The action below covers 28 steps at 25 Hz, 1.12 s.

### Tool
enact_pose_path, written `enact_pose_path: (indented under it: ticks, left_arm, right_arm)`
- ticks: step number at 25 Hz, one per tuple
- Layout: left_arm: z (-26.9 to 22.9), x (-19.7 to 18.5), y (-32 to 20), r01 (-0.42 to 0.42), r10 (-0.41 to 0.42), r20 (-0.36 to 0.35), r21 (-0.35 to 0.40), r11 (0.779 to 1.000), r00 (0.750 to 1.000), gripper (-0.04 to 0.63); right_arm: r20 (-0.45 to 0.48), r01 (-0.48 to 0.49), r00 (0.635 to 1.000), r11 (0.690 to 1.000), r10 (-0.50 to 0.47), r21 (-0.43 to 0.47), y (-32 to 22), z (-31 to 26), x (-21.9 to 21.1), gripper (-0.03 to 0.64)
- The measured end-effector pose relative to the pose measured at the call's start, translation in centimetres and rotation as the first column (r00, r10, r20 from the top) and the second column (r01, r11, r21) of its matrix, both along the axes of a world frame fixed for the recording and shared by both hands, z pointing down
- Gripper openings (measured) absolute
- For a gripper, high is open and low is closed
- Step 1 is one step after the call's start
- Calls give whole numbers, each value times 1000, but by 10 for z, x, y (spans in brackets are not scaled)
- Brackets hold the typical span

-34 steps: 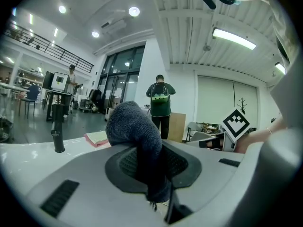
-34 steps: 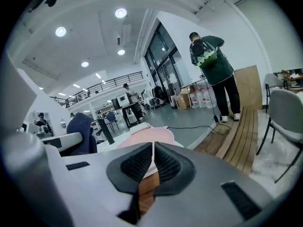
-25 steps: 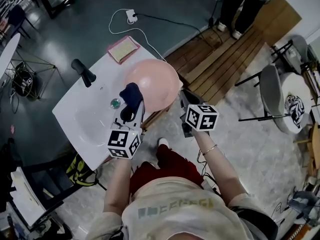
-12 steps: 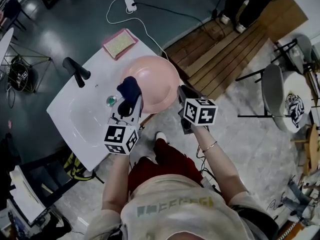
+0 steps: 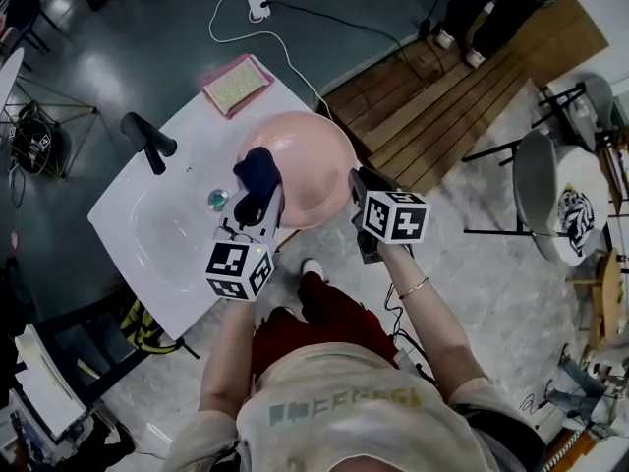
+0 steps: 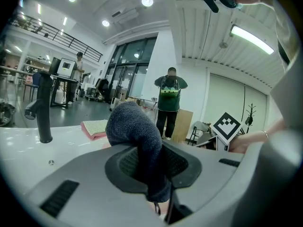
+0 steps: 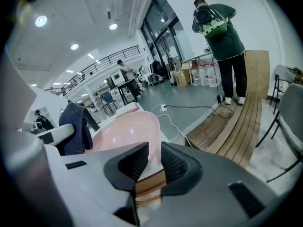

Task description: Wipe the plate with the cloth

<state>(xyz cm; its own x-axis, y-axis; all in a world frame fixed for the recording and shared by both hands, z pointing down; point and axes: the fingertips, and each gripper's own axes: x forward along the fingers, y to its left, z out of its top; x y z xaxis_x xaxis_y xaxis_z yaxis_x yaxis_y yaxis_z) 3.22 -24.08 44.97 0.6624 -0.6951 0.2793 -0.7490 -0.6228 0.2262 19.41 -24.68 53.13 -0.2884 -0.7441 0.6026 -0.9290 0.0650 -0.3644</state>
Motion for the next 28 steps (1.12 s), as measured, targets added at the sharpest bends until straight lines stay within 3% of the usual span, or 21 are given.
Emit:
enact_pose_path:
  ticks: [14, 28]
  left_arm:
    - [7, -8, -4, 11, -12, -14, -31, 999, 1000, 79]
    - [4, -29, 6, 48, -49, -28, -25, 999, 998, 79]
  right_arm:
    - [-14, 9, 1000, 999, -9, -45, -13, 9, -4, 77]
    - [-122, 4, 993, 998, 4, 65, -15, -12, -12, 43]
